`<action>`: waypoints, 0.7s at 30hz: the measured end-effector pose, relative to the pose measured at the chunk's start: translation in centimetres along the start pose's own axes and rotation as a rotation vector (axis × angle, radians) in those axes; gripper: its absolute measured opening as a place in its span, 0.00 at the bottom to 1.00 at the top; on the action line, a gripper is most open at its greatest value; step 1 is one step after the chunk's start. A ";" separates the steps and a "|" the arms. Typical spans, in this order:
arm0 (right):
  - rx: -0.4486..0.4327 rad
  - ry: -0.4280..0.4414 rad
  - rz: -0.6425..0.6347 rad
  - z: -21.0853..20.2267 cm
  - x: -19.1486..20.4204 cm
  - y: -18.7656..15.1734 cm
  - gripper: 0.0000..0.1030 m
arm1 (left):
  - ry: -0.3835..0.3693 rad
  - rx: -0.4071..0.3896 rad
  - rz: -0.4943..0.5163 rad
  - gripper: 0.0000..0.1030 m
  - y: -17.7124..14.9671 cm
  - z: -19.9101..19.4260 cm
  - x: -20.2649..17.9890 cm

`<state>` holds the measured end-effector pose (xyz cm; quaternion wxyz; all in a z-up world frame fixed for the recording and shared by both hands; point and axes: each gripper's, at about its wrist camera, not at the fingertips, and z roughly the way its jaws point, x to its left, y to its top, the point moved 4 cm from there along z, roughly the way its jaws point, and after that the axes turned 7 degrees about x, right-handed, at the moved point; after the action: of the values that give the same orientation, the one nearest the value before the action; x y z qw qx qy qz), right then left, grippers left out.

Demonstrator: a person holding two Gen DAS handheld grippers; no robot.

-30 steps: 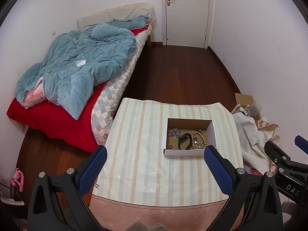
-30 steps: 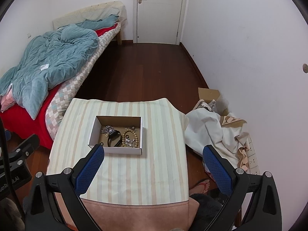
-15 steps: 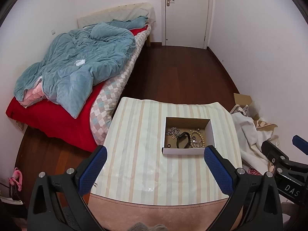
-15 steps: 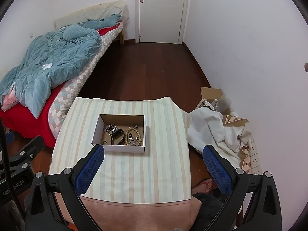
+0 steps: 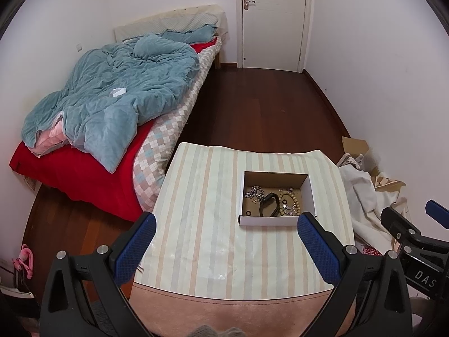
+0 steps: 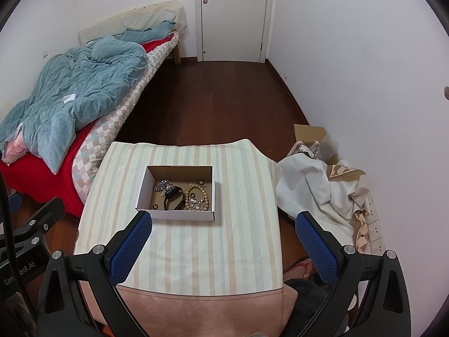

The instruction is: Organize jewelry

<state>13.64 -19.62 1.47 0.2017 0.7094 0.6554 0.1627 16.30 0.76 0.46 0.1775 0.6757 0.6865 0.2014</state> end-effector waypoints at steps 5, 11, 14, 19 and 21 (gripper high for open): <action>-0.003 0.002 -0.001 -0.1 0.0 0.2 1.00 | 0.000 0.001 0.001 1.00 0.1 0.0 0.0; -0.003 0.001 0.000 -0.1 0.1 0.2 1.00 | 0.001 0.001 0.003 1.00 0.2 0.0 0.0; -0.004 0.001 0.000 -0.1 0.1 0.2 1.00 | 0.001 0.000 0.003 1.00 0.2 0.0 0.1; -0.005 0.002 -0.001 -0.1 0.1 0.3 1.00 | 0.002 -0.001 0.002 1.00 0.2 -0.1 0.1; -0.004 0.004 -0.002 -0.1 0.1 0.3 1.00 | 0.002 -0.001 0.003 1.00 0.3 -0.1 0.1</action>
<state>13.86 -19.49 1.73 0.2021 0.7079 0.6563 0.1652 16.47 0.89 0.67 0.1768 0.6764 0.6857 0.2024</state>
